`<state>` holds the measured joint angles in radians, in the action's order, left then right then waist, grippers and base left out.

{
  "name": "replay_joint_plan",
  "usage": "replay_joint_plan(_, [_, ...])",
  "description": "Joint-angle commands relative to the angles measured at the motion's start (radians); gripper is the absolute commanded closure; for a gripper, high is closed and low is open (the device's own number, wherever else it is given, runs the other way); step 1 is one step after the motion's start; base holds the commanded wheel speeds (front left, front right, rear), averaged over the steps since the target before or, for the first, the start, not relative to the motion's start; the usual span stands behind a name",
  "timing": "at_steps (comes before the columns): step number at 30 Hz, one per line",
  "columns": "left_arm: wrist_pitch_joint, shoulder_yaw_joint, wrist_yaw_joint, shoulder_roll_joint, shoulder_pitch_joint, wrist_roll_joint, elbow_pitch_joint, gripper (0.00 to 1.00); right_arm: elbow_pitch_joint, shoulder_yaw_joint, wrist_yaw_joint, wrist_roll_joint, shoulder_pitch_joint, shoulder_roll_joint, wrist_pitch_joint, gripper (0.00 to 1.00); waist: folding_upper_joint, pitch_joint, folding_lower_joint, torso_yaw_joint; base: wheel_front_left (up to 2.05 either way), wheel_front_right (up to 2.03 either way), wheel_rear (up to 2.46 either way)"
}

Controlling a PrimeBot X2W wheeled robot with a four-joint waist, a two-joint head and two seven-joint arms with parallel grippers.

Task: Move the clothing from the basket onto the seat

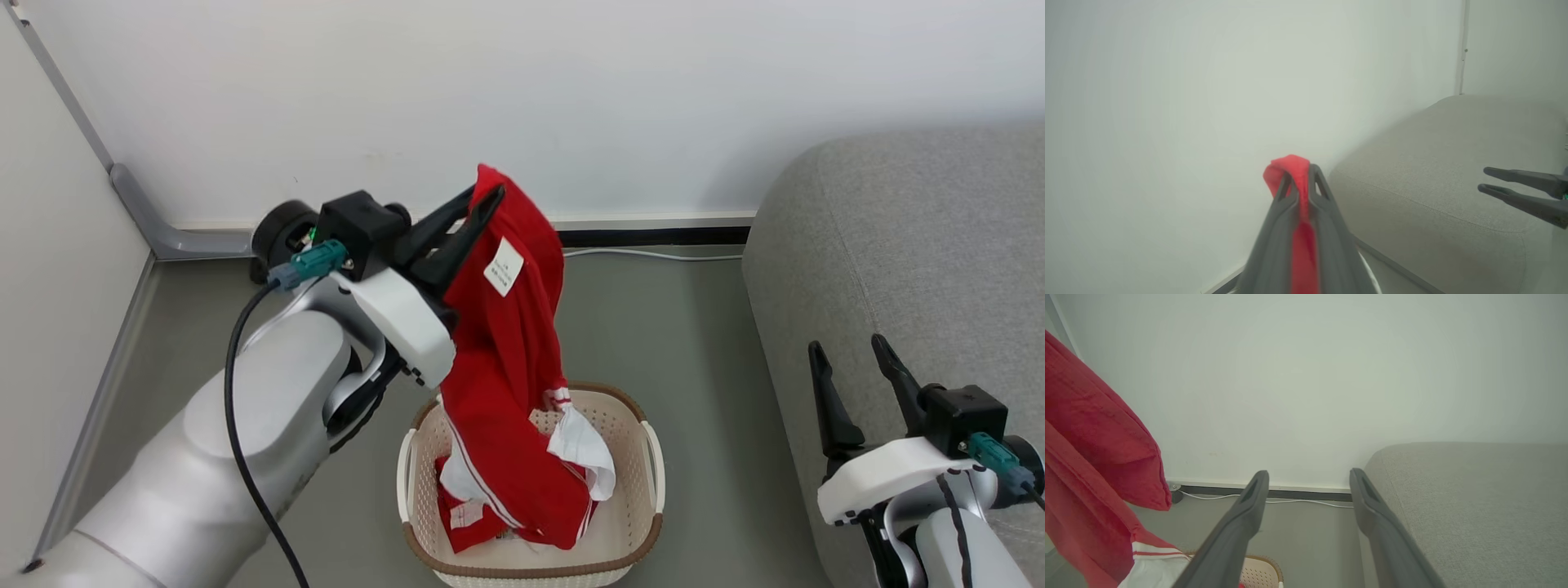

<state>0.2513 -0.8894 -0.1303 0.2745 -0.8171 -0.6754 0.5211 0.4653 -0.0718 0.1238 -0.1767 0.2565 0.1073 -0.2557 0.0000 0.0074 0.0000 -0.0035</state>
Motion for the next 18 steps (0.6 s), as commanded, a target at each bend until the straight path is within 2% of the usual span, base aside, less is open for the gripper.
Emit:
replay_joint_plan(1, [0.010, 0.043, 0.000, 0.029, -0.080, 0.012, -0.029, 1.00, -0.020, -0.015, 0.007, 0.006, 0.009, 0.004, -0.006, 0.00, 0.0000, -0.001, 0.0000, 0.002, 0.00, 0.00, 0.00])
replay_joint_plan(10, [0.004, 0.022, 0.000, 0.035, -0.215, 0.022, -0.037, 1.00, -0.010, -0.018, 0.007, 0.008, 0.007, -0.006, -0.006, 0.00, 0.0000, -0.001, 0.0000, 0.002, 0.00, 0.00, 0.00])
replay_joint_plan(18, [0.003, -0.003, 0.000, 0.025, -0.259, 0.006, -0.014, 1.00, -0.010, -0.054, 0.007, -0.002, 0.014, -0.005, -0.006, 0.00, 0.0000, 0.009, 0.0000, -0.006, 0.00, 0.00, 0.00])
